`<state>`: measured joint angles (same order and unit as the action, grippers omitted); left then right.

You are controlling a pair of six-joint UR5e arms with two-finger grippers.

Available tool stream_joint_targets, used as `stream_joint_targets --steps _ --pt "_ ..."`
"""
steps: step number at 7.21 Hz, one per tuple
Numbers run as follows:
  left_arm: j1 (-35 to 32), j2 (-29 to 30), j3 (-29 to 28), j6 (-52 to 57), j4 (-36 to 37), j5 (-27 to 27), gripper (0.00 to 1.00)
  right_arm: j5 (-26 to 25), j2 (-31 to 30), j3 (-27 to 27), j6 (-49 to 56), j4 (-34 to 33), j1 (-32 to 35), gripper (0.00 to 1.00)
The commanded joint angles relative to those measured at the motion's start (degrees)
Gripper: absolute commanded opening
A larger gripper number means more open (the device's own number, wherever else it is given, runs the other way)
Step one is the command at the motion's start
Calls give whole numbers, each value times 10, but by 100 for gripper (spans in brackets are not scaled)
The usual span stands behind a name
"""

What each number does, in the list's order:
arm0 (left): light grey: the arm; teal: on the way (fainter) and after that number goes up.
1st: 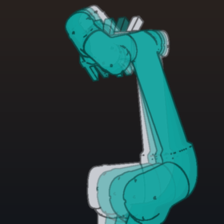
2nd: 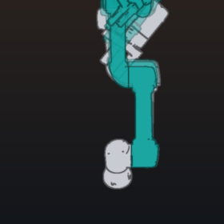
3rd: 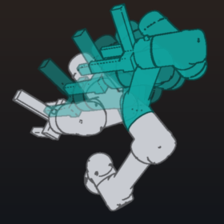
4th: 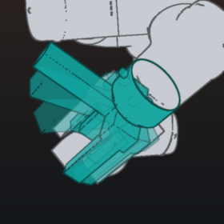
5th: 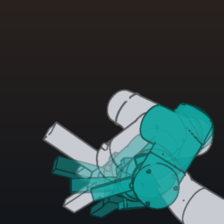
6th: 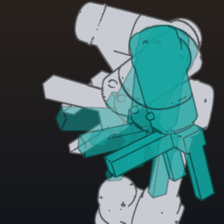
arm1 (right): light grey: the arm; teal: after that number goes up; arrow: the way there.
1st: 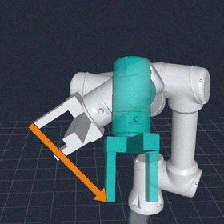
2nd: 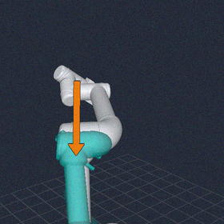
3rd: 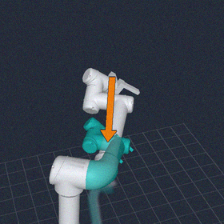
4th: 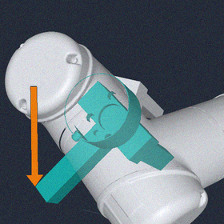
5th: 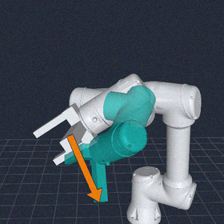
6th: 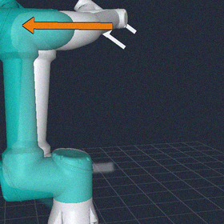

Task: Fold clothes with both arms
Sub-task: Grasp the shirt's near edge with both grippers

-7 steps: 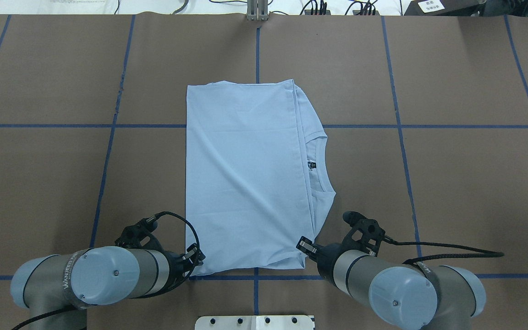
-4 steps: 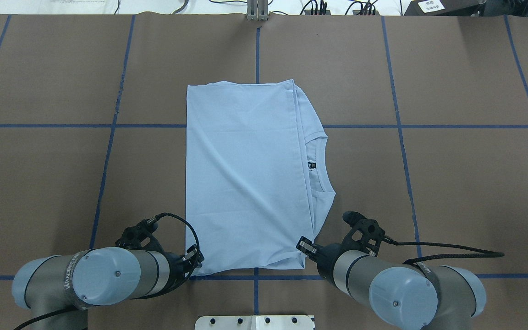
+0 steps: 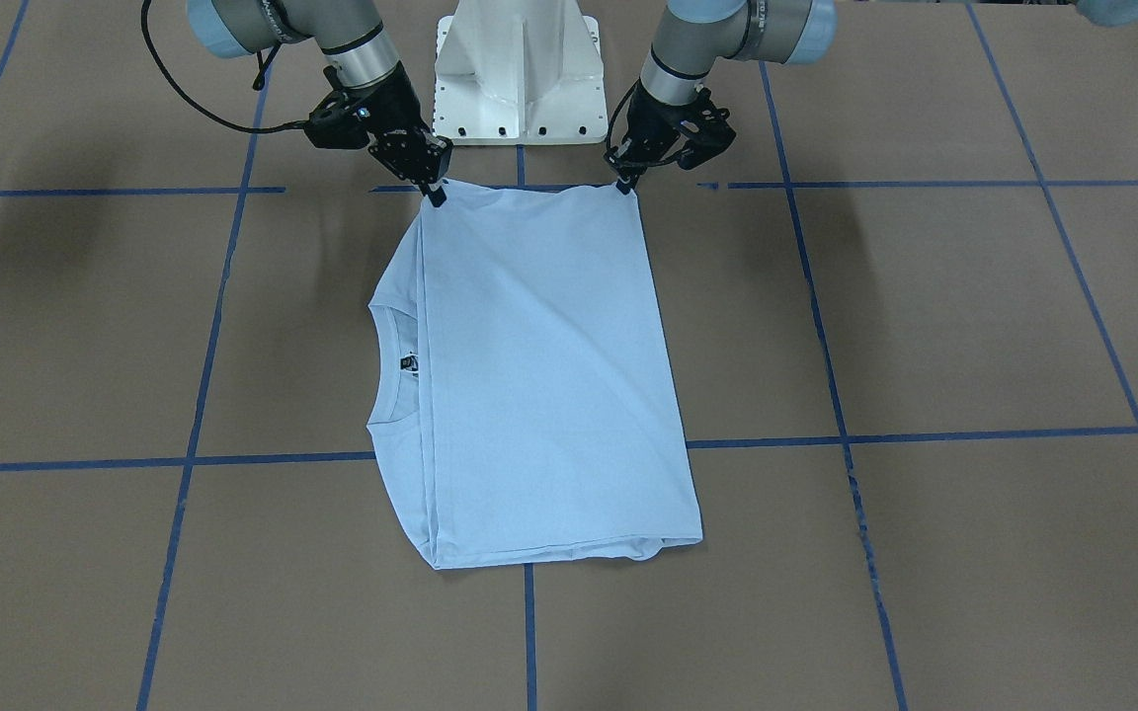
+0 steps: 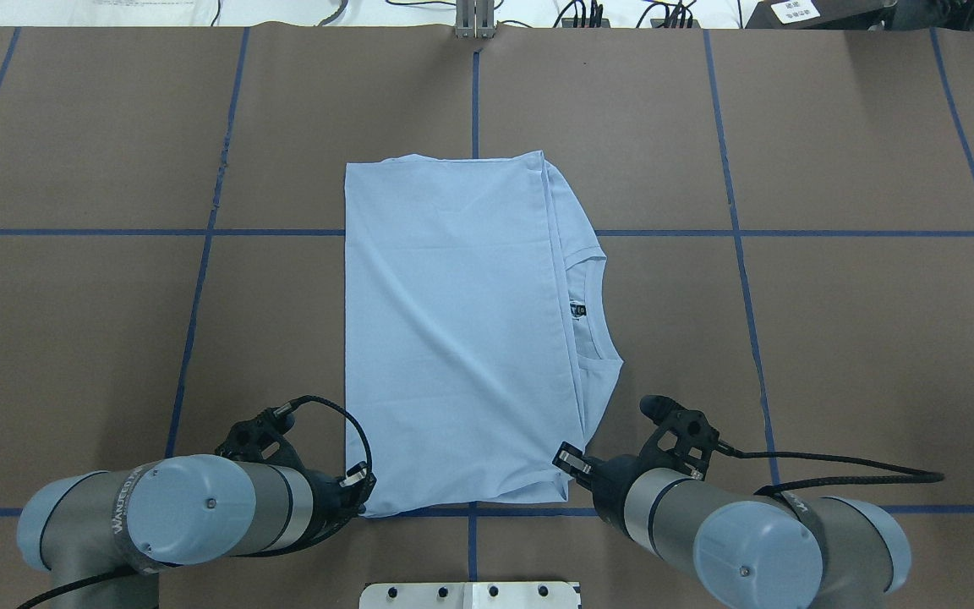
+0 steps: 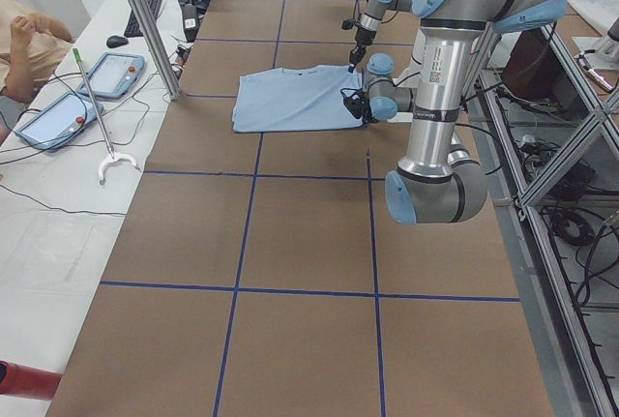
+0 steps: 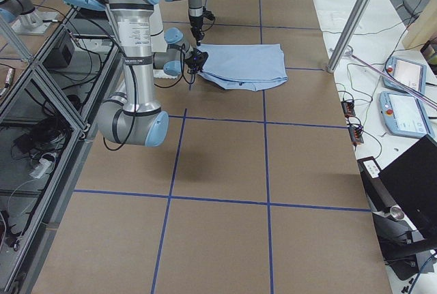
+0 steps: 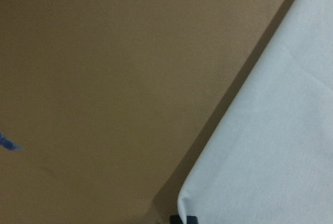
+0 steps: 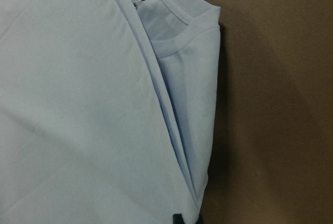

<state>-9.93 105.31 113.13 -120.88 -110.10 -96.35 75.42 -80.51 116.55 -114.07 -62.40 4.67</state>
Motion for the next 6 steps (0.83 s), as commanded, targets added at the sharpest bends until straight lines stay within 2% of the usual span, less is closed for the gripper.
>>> stream_joint_targets --steps 1,2,4,5,6 --pt "1 5 23 9 -1 -17 0 -63 -56 51 -23 0 -75 0" --pt "2 5 28 9 -2 -18 0 -94 -56 52 -30 0 -104 0" --pt "0 5 66 9 1 -16 0 -117 -61 74 -37 0 -105 0" --pt "-16 13 63 9 12 -11 0 -125 -58 87 -32 -1 -67 0" --pt "-84 36 65 59 20 -12 0 -120 -52 78 -9 -4 -36 0"
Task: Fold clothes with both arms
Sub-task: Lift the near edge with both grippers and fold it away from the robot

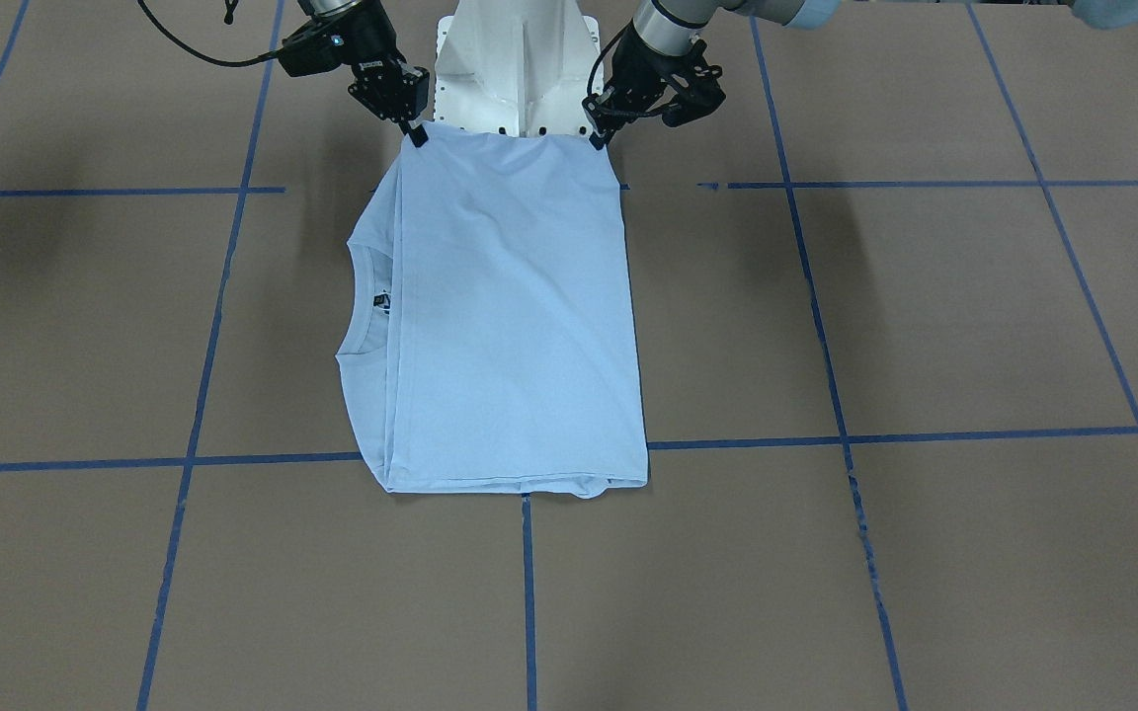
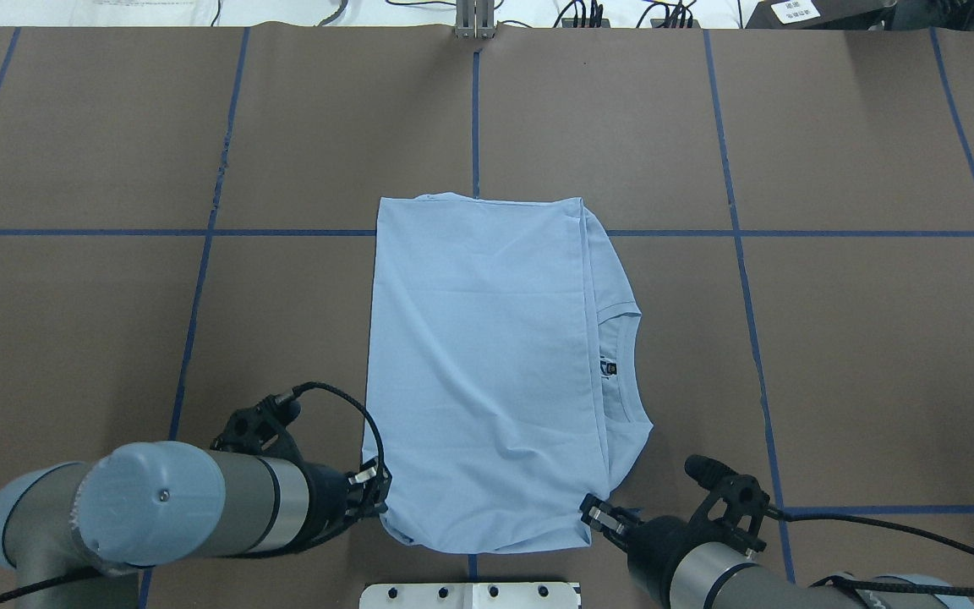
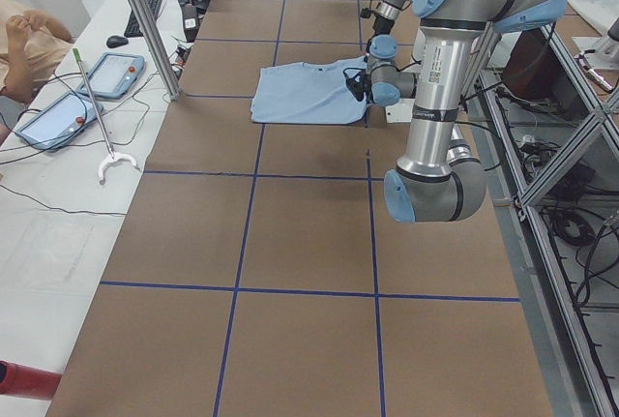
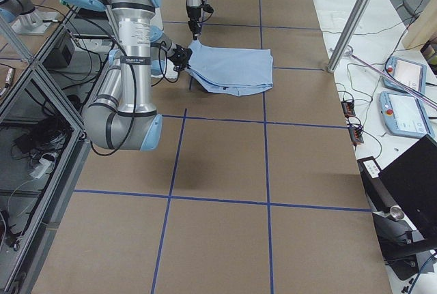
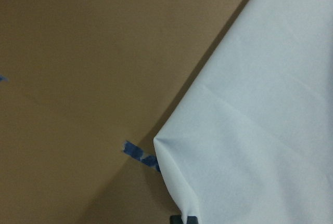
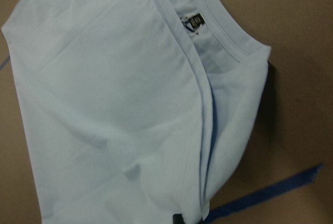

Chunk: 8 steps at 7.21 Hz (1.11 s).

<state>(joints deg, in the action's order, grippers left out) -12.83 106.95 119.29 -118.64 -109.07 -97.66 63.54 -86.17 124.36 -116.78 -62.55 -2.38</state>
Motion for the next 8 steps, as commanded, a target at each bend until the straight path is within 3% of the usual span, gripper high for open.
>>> stream_joint_targets --steps 1,3,5,6,8 --pt "-108 50 -1 104 31 1 0 28 40 -7 83 -54 89 0" --pt "-177 72 -32 163 33 0 0 137 155 -97 123 -96 208 0" --pt "-215 105 -108 204 25 1 0 215 215 -191 188 -93 305 0" --pt "-225 123 -155 204 -14 1 0 260 259 -252 203 -91 345 0" --pt "-244 147 -250 219 -88 20 0 278 328 -364 212 -73 369 0"
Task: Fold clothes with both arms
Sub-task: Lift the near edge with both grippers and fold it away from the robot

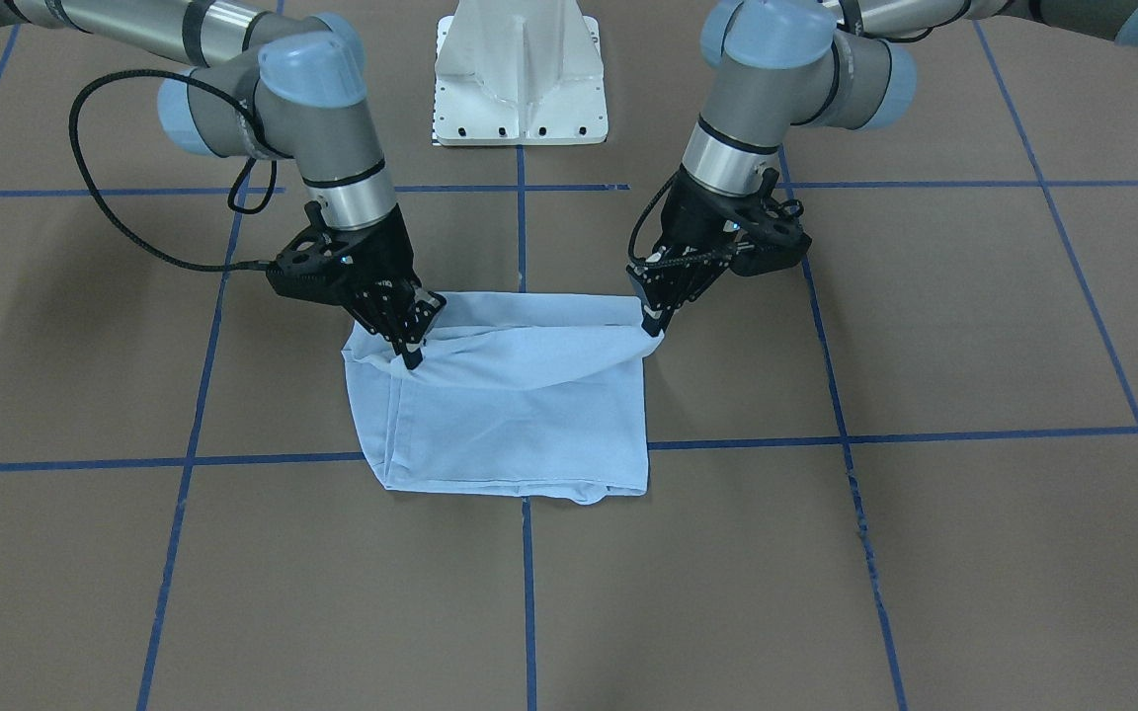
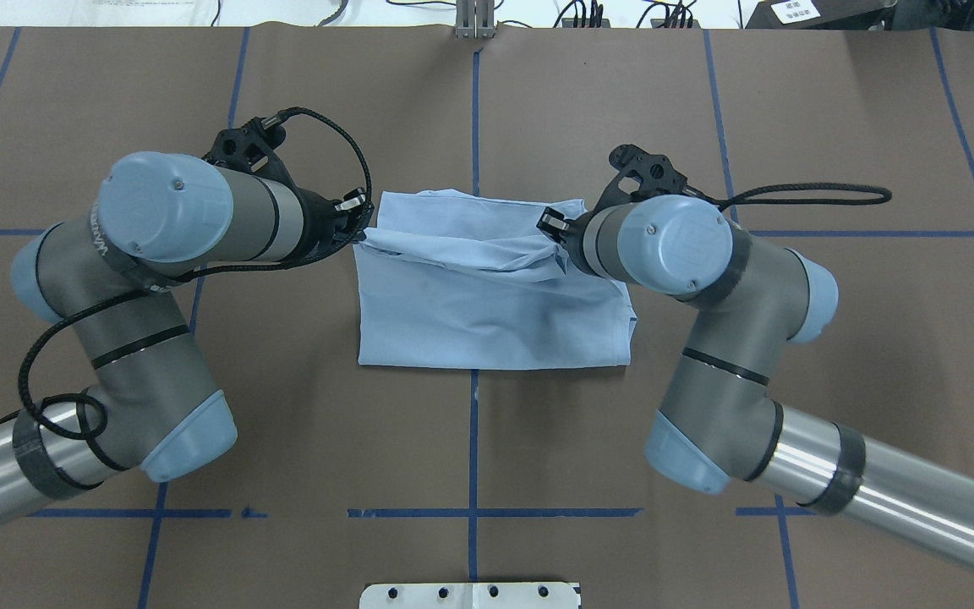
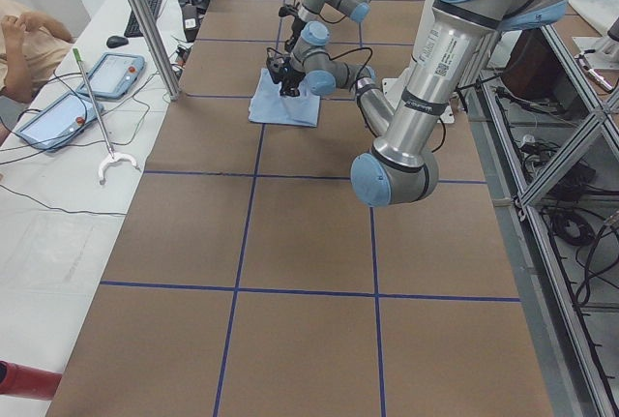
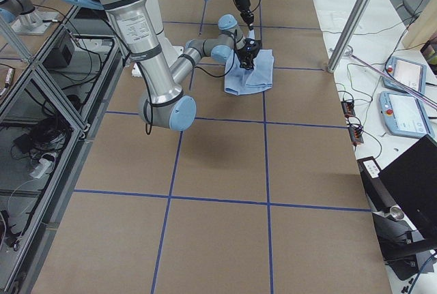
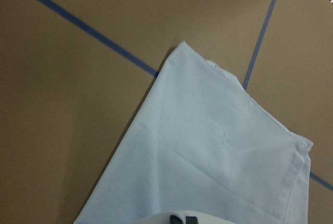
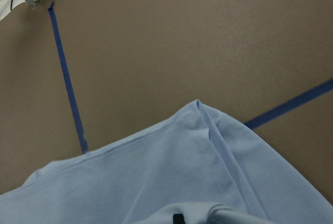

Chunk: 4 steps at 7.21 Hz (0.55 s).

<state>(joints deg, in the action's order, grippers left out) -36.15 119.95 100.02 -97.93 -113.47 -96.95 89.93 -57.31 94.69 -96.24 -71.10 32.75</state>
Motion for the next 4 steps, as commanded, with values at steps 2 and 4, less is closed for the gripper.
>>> stream_joint_targets --steps 2,4 --pt "-11 51 -141 24 -83 53 0 39 60 -126 19 59 37 0" --pt "-16 80 -226 30 -129 81 60 41 74 -191 49 102 43 99"
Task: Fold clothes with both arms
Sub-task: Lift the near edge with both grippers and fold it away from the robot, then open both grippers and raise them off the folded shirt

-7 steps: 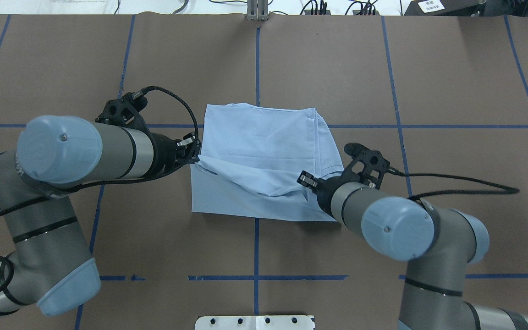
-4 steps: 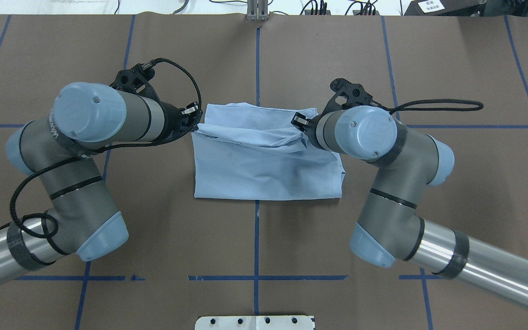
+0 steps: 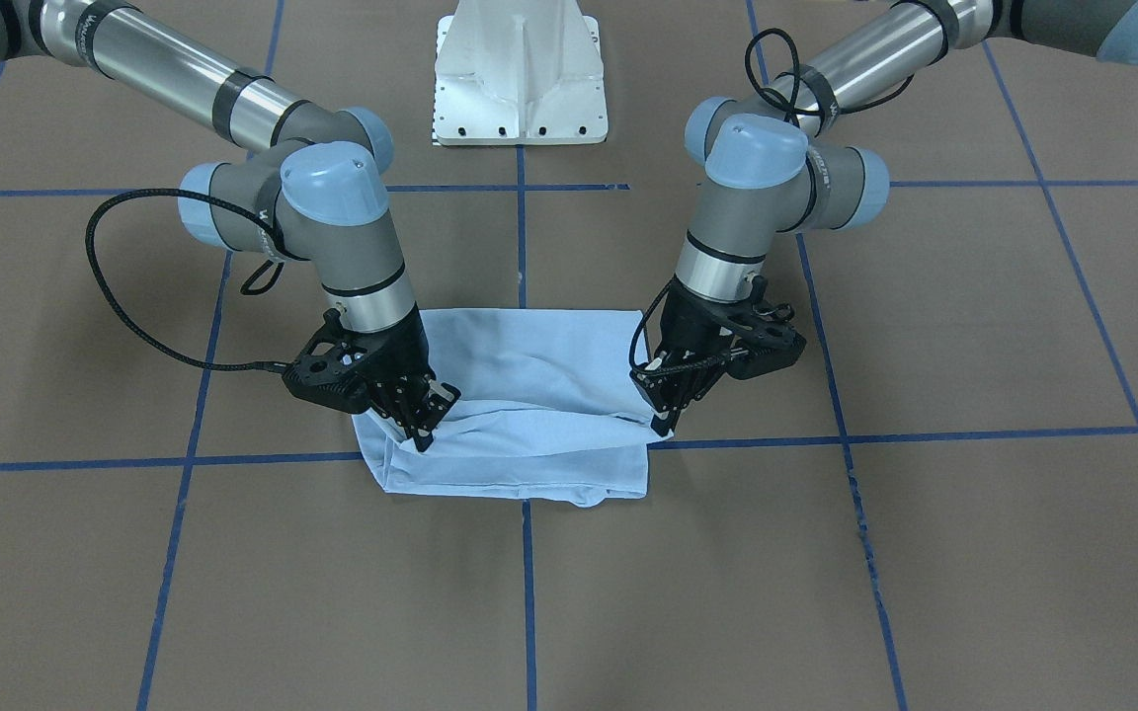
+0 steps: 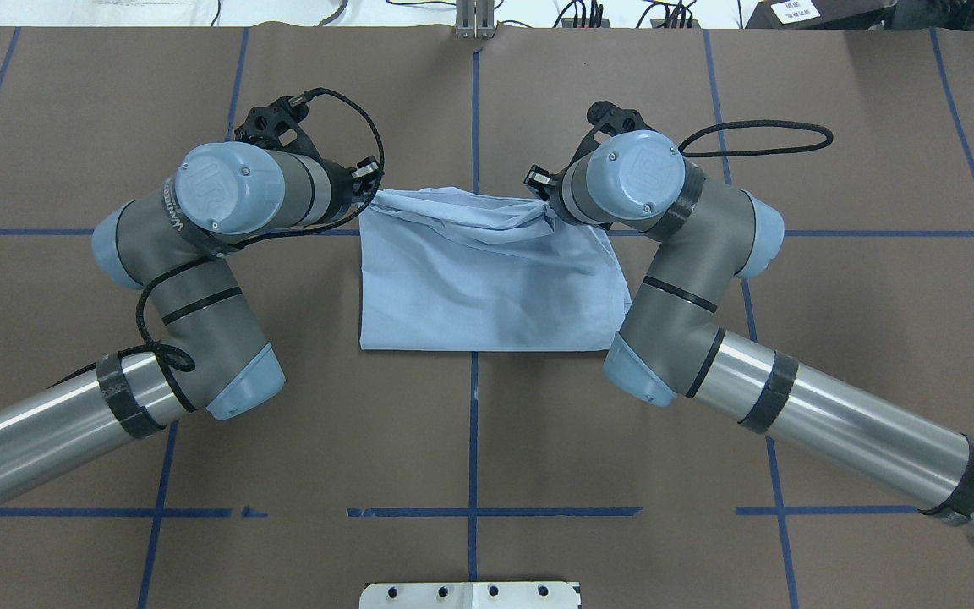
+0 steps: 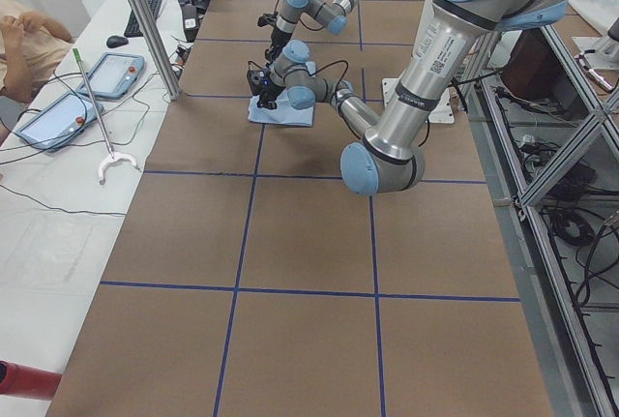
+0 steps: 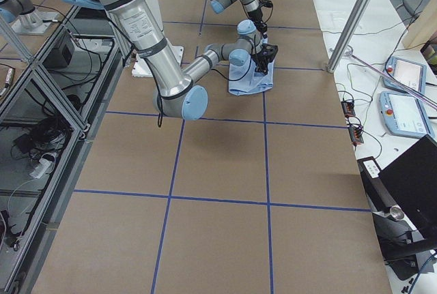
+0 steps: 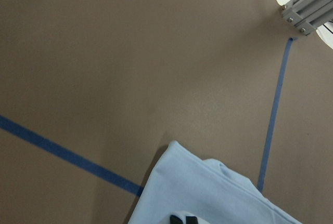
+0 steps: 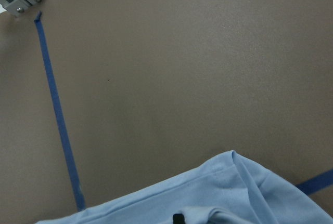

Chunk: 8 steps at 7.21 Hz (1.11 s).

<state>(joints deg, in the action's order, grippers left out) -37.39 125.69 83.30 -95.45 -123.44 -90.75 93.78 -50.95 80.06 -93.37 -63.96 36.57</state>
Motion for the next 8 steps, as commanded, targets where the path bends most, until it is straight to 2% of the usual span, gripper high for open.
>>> stream_joint_targets --steps 1,2,3,4,5,6,7,8 --pt "-9 44 -112 63 -51 49 100 4 23 -96 88 70 23 100" --pt "-41 41 -114 111 -57 49 100 20 24 -122 180 84 60 100" --pt "-44 39 -111 141 -57 48 100 80 22 -122 217 84 108 100" --pt "-51 32 -105 158 -57 24 100 108 16 -123 248 84 132 100" --pt "-71 -1 -68 224 -56 -35 100 111 16 -122 255 85 141 100" --pt "-77 -34 -28 244 -54 -53 100 111 17 -114 248 86 134 100" --pt "-83 -36 -17 249 -52 -61 100 109 14 -75 203 84 100 95" --pt "-99 -37 -10 263 -52 -97 100 101 16 -45 105 80 71 1"
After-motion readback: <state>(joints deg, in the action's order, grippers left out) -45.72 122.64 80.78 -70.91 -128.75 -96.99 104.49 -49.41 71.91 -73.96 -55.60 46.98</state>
